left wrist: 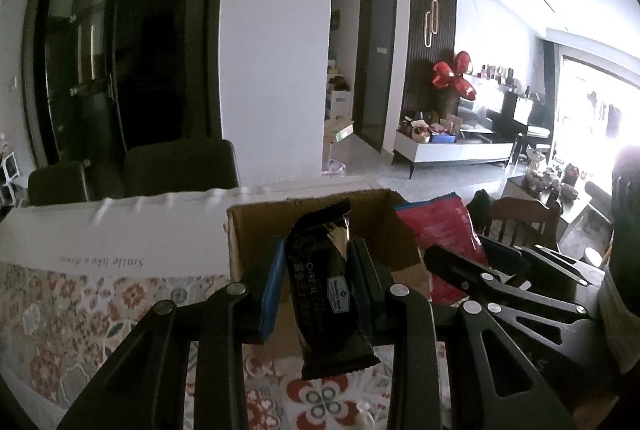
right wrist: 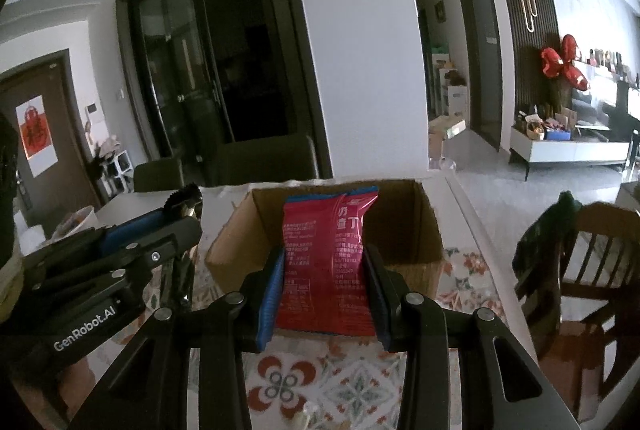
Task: Organize snacks
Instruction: 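Lift the black bar and red packet over the cardboard box, then open both grippers to release the bar and packet into the box, then move both tools back down toward the remaining snacks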
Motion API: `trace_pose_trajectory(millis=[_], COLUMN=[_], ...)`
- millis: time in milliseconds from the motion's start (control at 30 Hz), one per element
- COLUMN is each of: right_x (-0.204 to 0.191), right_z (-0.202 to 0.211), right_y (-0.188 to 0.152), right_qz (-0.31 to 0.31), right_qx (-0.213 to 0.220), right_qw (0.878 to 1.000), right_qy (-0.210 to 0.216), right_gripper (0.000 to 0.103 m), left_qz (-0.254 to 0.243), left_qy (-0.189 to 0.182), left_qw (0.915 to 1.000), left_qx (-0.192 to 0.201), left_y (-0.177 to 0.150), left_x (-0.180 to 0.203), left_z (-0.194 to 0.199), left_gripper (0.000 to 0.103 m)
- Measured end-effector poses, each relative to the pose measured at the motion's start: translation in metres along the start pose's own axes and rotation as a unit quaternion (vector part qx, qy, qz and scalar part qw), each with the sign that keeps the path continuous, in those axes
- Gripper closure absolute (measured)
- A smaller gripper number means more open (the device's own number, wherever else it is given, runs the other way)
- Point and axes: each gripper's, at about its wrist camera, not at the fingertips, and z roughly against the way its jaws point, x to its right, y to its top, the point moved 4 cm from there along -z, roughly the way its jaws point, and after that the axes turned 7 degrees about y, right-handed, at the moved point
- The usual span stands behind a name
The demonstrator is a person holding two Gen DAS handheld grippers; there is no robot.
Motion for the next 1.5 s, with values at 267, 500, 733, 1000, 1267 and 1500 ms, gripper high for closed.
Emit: trace_pose_trajectory(millis=[267, 500, 733, 1000, 1267, 1500], right_x=[0.017, 0.029, 0.031, 0.037, 0.022, 0.017], right_z=[-0.03, -0.06, -0.079, -0.077, -0.037, -0.002], right_y=[0.021, 0.032, 0.032, 0.021, 0.007, -0.003], right_qz=[0.003, 0.016, 0.015, 0.004, 0.027, 0.009], right_qx=[-0.021, -0.039, -0.056, -0.058, -0.023, -0.005], right_qw=[1.0, 0.999, 0.998, 0.997, 0.997, 0.998], right_qy=[0.01, -0.001, -0.014, -0.041, -0.071, -0.067], right_gripper=[0.063, 0.063, 0.054, 0.035, 0.025, 0.024], left_qz=[-0.008, -0.024, -0.04, -0.025, -0.027, -0.035], left_qy=[-0.026, -0.009, 0.011, 0.035, 0.027, 0.019], left_qw=[0.9995, 0.9987, 0.9967, 0.9968, 0.9979, 0.9986], left_qx=[-0.014, -0.044, -0.069, -0.068, -0.053, -0.034], left_y=[0.021, 0.03, 0.03, 0.013, -0.004, -0.019], left_x=[0.003, 0.003, 0.001, -0.015, -0.014, -0.009], left_z=[-0.037, -0.073, -0.097, -0.083, -0.041, -0.003], left_gripper=[0.071, 0.071, 0.049, 0.028, 0.019, 0.019])
